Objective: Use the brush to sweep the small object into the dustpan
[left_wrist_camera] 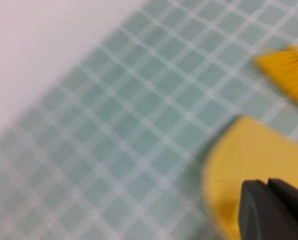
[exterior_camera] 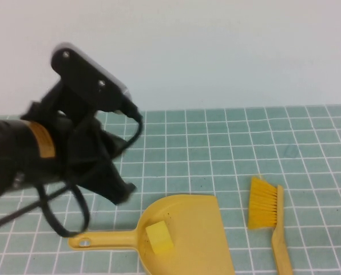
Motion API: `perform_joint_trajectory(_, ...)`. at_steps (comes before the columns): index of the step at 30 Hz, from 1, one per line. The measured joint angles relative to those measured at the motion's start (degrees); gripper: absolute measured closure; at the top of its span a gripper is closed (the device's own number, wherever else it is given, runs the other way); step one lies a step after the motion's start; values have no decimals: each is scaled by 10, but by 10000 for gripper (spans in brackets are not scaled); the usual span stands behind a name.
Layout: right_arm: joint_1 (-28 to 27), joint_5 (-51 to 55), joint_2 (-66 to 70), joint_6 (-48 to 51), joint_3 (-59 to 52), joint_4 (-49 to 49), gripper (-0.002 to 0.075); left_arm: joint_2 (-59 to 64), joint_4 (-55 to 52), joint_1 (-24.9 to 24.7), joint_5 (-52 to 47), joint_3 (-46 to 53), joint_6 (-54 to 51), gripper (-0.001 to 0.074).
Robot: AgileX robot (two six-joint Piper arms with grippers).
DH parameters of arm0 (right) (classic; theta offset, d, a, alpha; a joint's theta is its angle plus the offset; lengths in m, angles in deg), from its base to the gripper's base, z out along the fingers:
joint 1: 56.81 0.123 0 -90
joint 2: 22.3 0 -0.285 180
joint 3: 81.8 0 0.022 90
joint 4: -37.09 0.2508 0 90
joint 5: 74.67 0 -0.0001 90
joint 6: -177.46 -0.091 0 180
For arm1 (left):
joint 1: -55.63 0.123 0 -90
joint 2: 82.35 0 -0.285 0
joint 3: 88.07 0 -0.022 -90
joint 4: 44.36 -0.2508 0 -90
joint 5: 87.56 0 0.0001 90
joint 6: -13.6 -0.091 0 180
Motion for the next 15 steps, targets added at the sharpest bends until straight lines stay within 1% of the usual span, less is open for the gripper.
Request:
perform_joint_trajectory(1,0,0,0,0,-1,0,727,-5,-19,7,6,1,6,736)
perform_joint_trajectory(3,0,0,0,0,-1,0,727,-24,-24,36,28,13,43,736)
perform_joint_trajectory(5,0,0,0,0,-1,0,727,-54,-3,79,72,39,79,736)
perform_joint_trajectory(8,0,0,0,0,-1,0,727,-107,40,139,153,100,92,736)
perform_joint_trajectory(11,0,0,0,0,-1,0,727,-185,49,170,214,173,92,736)
perform_joint_trajectory(15,0,-2,0,0,-1,0,727,-290,57,193,254,282,93,736)
